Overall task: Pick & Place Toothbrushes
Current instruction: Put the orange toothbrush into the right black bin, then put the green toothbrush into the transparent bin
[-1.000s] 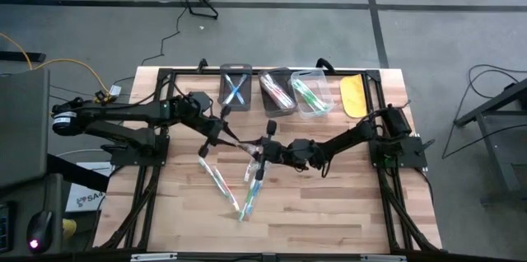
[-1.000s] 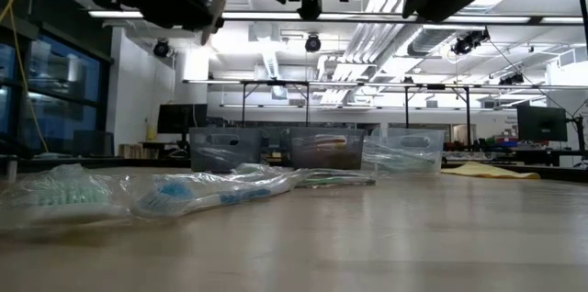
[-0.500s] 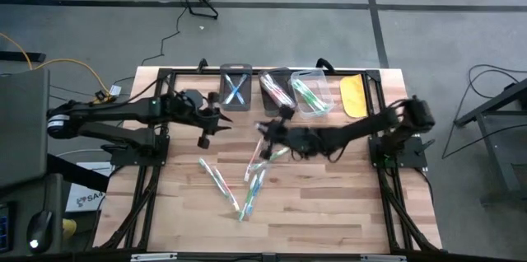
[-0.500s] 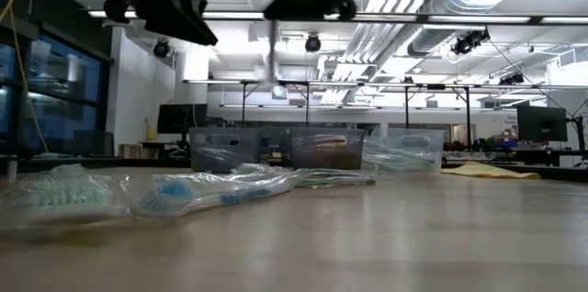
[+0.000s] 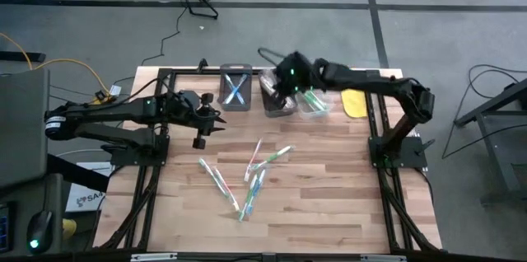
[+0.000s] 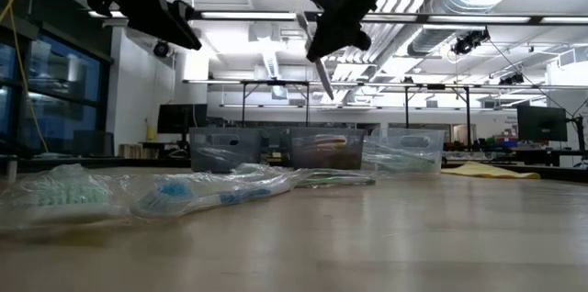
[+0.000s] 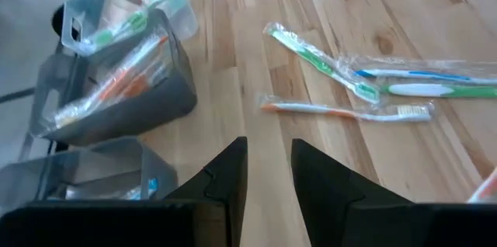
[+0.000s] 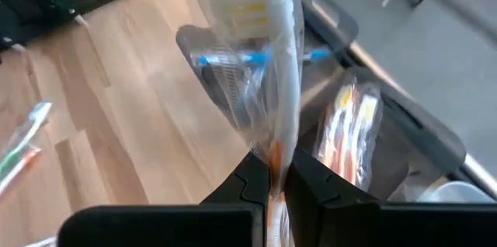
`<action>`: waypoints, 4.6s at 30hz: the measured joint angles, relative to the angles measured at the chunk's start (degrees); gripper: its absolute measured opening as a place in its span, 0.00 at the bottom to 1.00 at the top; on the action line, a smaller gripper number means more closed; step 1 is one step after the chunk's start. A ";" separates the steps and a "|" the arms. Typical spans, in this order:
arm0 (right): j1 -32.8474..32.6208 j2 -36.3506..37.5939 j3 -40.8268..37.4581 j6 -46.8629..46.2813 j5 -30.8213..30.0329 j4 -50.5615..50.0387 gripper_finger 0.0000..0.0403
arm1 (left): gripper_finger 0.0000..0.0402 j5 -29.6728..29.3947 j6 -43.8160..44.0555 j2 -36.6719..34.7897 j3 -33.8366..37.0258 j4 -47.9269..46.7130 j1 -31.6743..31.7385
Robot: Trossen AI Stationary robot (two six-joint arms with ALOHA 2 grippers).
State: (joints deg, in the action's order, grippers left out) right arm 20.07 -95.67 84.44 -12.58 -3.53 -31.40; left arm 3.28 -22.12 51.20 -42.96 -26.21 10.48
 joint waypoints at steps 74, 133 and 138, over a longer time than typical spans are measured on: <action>-8.10 -16.41 19.34 12.34 3.71 -30.48 0.50 | 0.24 0.08 7.15 0.00 0.00 -12.37 -0.01; -21.74 0.89 -12.63 -3.84 -15.25 -17.00 0.00 | 0.24 0.12 8.49 0.00 0.00 -14.21 0.00; -15.71 5.46 -12.63 -10.14 -23.57 -22.65 0.00 | 0.24 0.12 8.50 0.00 0.00 -14.12 -0.02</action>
State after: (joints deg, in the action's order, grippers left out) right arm 4.36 -90.20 71.81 -22.72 -27.11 -54.06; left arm 3.40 -13.63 51.20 -42.96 -40.34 10.46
